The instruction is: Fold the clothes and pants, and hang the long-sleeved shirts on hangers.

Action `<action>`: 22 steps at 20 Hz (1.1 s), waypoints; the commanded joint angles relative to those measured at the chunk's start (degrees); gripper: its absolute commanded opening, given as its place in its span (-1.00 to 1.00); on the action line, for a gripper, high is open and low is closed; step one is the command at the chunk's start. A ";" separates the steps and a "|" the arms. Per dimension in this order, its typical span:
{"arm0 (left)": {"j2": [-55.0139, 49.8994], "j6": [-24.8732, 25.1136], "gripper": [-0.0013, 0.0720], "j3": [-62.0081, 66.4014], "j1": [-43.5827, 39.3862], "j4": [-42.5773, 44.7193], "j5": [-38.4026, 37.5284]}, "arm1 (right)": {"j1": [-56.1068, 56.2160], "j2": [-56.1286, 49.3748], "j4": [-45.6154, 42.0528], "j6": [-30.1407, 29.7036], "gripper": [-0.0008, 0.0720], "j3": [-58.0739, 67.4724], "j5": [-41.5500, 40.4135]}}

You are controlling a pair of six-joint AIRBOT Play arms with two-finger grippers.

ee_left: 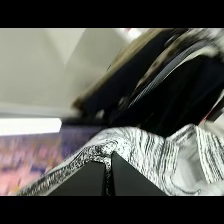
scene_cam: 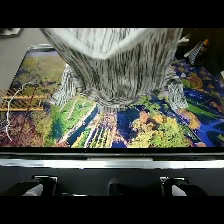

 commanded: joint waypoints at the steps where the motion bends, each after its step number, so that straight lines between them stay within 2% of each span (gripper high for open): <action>1: 8.31 -0.63 -0.88 6.71 0.00 1.25 0.31 | -0.02 11.78 -5.33 0.50 -0.87 3.65 -0.83; 3: 13.16 -5.33 -0.88 6.64 0.00 6.16 0.31 | -0.02 17.88 -10.29 1.81 -0.86 3.65 -1.51; 5: 17.42 -10.45 -0.88 6.64 0.00 13.40 0.13 | -0.02 22.03 -16.59 6.34 -0.86 3.65 -1.60; 9: 21.24 -18.45 -0.88 6.62 0.00 24.61 -3.32 | -0.02 24.00 -21.90 10.54 -0.86 3.65 -1.88; 13: 18.97 -18.51 -0.88 4.11 0.00 25.44 -6.40 | -0.02 17.44 -21.11 10.97 -0.86 3.56 0.81; 16: 13.62 -17.22 -0.88 -0.72 -0.02 25.46 -6.29 | -0.02 7.08 -17.97 10.93 -0.86 3.28 6.05; 19: 4.02 -12.66 -0.87 -5.07 -0.11 25.40 -4.55 | -0.02 -4.61 -12.24 10.64 -0.86 -0.66 5.35; 22: -8.33 -9.73 -0.88 -6.03 -0.50 25.35 1.27 | 0.00 -17.33 -9.42 9.81 -0.86 -1.18 1.73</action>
